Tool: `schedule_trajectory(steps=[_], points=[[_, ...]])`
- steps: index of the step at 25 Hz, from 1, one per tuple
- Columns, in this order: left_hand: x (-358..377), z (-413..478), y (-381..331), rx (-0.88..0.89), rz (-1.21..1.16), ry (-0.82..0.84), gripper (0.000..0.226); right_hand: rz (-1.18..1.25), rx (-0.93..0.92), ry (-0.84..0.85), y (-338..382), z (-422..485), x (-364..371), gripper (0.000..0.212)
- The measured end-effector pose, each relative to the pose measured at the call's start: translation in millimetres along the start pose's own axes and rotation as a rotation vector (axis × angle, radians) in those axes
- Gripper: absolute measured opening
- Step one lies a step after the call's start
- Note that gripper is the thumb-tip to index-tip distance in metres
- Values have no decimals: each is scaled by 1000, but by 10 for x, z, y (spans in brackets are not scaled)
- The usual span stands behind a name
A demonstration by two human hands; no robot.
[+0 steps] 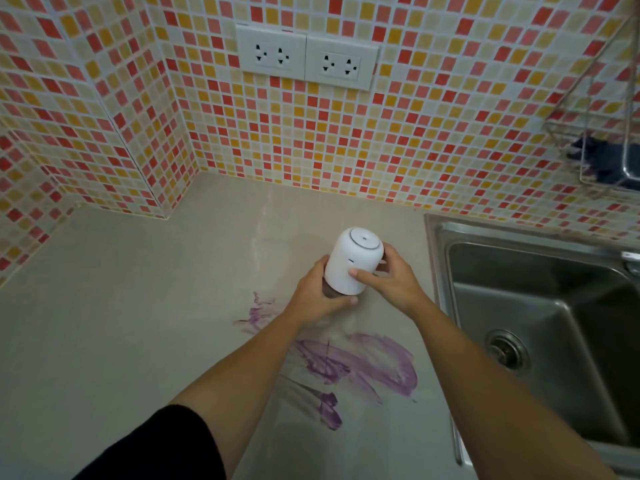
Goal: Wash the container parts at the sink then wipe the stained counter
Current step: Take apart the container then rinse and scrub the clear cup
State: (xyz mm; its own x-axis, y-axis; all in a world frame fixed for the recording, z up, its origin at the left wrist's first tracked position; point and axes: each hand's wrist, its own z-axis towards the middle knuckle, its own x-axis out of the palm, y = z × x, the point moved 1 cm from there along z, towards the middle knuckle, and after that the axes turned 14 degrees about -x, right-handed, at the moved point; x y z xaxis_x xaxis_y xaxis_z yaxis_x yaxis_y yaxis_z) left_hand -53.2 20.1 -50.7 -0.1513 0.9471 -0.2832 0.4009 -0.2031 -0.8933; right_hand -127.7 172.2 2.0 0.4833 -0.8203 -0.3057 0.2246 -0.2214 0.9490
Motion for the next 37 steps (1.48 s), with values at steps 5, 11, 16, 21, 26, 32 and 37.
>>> schedule_trajectory(steps=[5,11,16,21,26,32,37], points=[[-22,-12,-141,2,-131,-11,68,-42,-36,10,124,91,-31,67],[-64,6,-152,-2,-129,-7,74,-61,-52,-1,216,122,-32,63],[-57,-24,-151,-59,-129,-5,68,-88,-57,-18,220,109,-30,64],[-55,11,-189,-118,-116,39,71,-113,-48,-15,220,111,-41,67],[-90,66,-174,-186,-97,64,74,-129,-79,-57,265,135,-50,72],[-83,79,-84,-221,-23,25,78,-130,-88,-44,432,160,-132,83],[-185,37,-84,-235,-40,-34,73,45,-117,-30,542,103,-277,74]])
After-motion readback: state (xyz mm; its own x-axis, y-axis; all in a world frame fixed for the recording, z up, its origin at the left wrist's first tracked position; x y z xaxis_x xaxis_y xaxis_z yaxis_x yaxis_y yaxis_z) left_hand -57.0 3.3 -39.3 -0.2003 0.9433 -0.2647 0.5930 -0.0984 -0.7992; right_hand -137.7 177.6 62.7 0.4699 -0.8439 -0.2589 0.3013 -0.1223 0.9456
